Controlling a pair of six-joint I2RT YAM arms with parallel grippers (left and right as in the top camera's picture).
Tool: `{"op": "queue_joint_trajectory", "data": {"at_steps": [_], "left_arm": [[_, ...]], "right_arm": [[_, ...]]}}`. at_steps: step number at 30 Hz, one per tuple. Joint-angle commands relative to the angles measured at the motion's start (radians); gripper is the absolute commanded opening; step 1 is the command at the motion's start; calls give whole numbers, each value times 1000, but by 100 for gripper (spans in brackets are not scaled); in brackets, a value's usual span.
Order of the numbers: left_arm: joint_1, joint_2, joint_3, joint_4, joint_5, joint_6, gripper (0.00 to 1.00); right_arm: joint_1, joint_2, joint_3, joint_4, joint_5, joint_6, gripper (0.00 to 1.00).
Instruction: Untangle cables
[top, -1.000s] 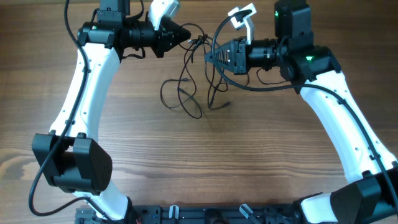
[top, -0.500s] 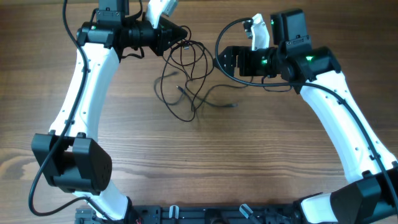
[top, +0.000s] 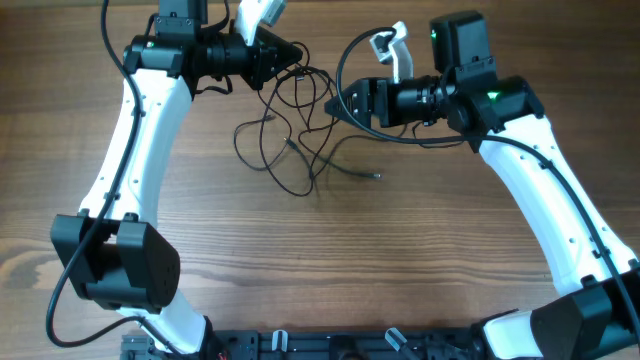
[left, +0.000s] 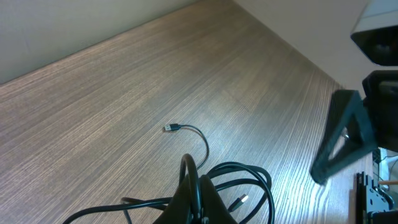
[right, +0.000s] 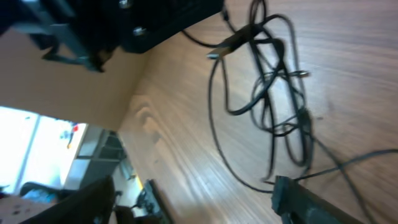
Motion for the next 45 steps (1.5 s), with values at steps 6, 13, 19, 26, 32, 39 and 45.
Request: {"op": "queue_joint_trajectory", "data": {"at_steps": [6, 13, 19, 26, 32, 39, 45], "left_arm": [[5, 9, 10, 13, 72, -8, 4], [6, 9, 10, 13, 72, -12, 4], [5, 5, 10, 13, 72, -12, 4], [6, 1, 10, 13, 72, -15, 4], [5, 1, 10, 13, 72, -15, 4], [6, 1, 10, 13, 68, -14, 4], [6, 1, 10, 24, 47, -15, 4]], "right_arm": [[79, -16, -1, 18, 105, -6, 65], [111, 27, -1, 45, 328, 6, 57], [111, 95, -1, 79, 328, 7, 62], [111, 150, -1, 163, 270, 75, 58], [111, 150, -1, 164, 290, 97, 55], [102, 123, 14, 188, 341, 101, 64], [97, 35, 14, 77, 544, 84, 67]]}}
